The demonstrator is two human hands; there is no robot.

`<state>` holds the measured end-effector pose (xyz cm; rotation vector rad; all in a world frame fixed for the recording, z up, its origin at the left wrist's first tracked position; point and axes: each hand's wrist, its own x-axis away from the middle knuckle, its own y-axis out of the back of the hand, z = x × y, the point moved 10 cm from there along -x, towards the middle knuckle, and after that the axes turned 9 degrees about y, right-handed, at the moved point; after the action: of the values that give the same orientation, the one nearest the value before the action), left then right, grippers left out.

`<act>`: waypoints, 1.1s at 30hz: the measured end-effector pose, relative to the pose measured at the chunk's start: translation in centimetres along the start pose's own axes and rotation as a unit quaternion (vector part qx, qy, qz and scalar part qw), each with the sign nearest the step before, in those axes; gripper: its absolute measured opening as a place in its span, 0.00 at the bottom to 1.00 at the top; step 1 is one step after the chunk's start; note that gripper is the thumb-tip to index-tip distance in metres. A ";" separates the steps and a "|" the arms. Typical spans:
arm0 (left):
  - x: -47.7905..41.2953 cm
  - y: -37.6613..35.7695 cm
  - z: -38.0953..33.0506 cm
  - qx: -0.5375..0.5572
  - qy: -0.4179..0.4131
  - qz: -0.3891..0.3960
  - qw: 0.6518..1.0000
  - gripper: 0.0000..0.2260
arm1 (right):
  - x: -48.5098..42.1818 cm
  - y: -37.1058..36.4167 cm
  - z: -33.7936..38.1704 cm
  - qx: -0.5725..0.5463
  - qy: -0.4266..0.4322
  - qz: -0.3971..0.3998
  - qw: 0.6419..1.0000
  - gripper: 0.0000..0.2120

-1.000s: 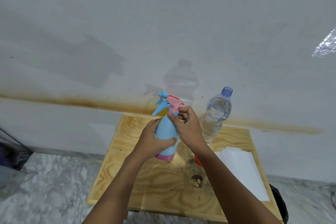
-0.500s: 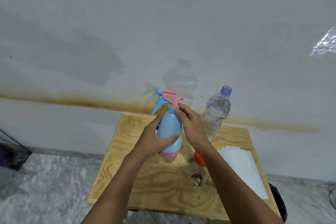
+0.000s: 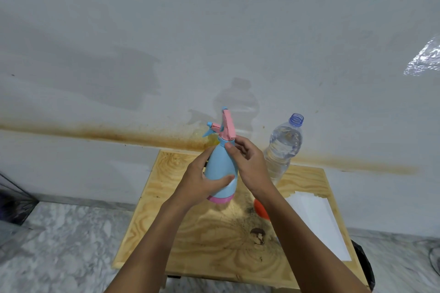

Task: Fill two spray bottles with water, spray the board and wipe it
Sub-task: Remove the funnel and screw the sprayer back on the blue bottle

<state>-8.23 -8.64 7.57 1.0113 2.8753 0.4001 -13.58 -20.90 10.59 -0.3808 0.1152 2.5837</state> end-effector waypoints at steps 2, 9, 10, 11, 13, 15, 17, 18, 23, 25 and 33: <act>0.0 -0.1 -0.1 0.002 -0.005 0.001 1.000 0.29 | 0.0 0.0 -0.4 -0.005 -0.006 -0.024 1.000 0.14; -0.2 0.2 -0.4 0.003 -0.011 -0.016 1.000 0.29 | 0.1 -0.4 0.0 -0.012 -0.012 0.006 1.000 0.11; -0.2 0.2 -0.4 0.006 -0.011 -0.016 1.000 0.29 | 0.1 -0.4 0.1 -0.012 -0.008 0.000 1.000 0.10; -0.3 0.2 -0.5 0.009 -0.011 -0.014 1.000 0.29 | 0.1 -0.3 0.0 -0.015 -0.008 -0.010 1.000 0.09; -0.3 0.0 -0.5 0.010 -0.014 -0.007 1.000 0.30 | 0.2 -0.4 -0.4 -0.037 -0.019 -0.018 0.999 0.11; -0.3 -0.1 -0.5 0.012 -0.013 -0.007 1.000 0.30 | 0.2 -0.6 -0.3 -0.060 -0.023 -0.006 0.998 0.18; -0.4 -0.1 -0.3 0.015 -0.009 -0.012 1.000 0.31 | 0.4 -0.7 -0.3 -0.065 -0.027 0.010 0.997 0.19; -0.5 -0.1 -0.3 0.019 -0.006 -0.011 1.000 0.30 | 0.4 -0.6 -0.4 -0.060 -0.028 0.011 0.998 0.17; -0.5 -0.6 0.1 0.028 0.000 0.006 1.000 0.30 | 0.5 0.1 -1.1 -0.059 -0.035 -0.039 0.997 0.16; -0.5 -0.8 0.1 0.024 -0.002 0.008 1.000 0.30 | 0.5 0.0 -1.2 -0.080 -0.046 -0.024 0.995 0.14; -0.6 -1.0 -0.1 0.018 0.001 0.018 1.000 0.30 | 0.5 0.8 -0.7 -0.043 -0.023 -0.037 0.998 0.13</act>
<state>-8.42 -9.76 7.34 1.0699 2.8802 0.3524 -14.24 -21.44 9.80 -0.3510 -0.0251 2.5284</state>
